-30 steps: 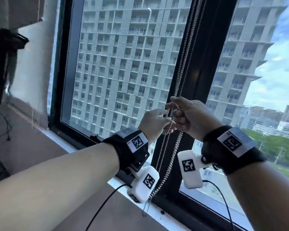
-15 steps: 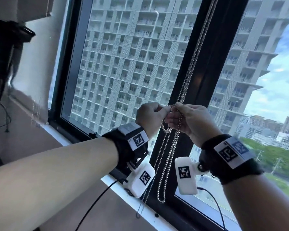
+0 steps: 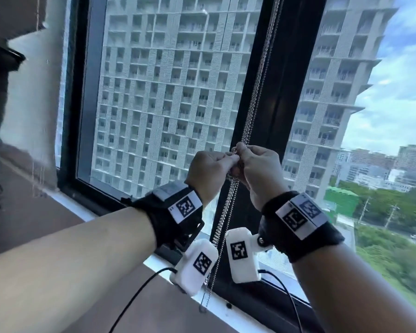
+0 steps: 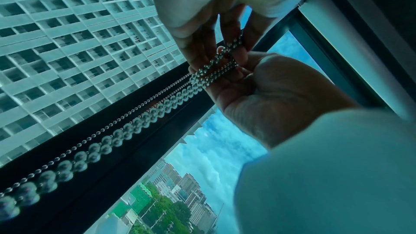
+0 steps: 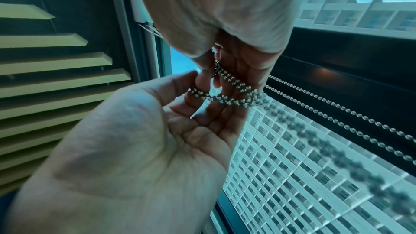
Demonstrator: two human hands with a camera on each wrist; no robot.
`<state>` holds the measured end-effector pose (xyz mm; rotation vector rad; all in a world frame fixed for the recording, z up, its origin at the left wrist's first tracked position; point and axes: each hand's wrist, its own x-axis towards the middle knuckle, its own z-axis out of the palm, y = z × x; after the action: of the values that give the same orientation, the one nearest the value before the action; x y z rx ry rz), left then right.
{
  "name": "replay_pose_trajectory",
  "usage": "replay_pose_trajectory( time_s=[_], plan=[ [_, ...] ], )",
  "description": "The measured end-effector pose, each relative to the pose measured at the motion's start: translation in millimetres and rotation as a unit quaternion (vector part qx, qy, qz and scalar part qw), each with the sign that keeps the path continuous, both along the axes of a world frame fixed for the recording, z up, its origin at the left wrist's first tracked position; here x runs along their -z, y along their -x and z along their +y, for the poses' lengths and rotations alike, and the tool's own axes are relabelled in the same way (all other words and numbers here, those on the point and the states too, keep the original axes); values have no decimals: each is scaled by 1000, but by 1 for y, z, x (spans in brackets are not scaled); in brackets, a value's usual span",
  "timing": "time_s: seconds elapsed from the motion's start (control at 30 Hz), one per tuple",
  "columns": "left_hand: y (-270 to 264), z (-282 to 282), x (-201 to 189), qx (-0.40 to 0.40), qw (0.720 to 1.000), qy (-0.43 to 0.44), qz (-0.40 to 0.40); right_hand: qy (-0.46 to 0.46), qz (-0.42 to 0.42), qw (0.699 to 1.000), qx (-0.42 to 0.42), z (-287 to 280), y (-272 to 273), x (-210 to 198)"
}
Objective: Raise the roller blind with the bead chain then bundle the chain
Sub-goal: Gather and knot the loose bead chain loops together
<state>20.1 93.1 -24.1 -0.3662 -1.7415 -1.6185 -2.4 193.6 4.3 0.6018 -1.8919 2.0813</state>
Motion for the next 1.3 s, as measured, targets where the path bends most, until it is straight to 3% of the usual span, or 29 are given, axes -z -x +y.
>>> replay_pose_trajectory(
  time_s=[0.13,0.23,0.33,0.47,0.6,0.67,0.83,1.0,1.3],
  plan=[
    [-4,-3,-8,107,993,-21,-54,31,-10,999,-23,3,0,2],
    [-4,-10,-13,140,986,-15,-91,36,-17,999,-36,4,-4,1],
    [-7,-15,-12,195,976,39,-88,40,-26,998,-47,5,-6,0],
    [-9,-17,-13,255,962,-7,-99,24,-23,999,-41,1,-4,1],
    [-1,-22,-11,156,984,41,-73,-24,-5,1000,-18,1,-1,1],
    [3,-26,-13,98,992,11,-72,-60,7,998,-8,2,-1,3],
    [3,-42,-4,99,994,-22,-36,-151,48,987,42,1,1,8],
    [14,-52,17,25,993,83,-75,-205,125,964,117,2,4,13],
    [21,-66,56,21,955,235,-179,-209,104,964,125,11,10,12]
  ],
)
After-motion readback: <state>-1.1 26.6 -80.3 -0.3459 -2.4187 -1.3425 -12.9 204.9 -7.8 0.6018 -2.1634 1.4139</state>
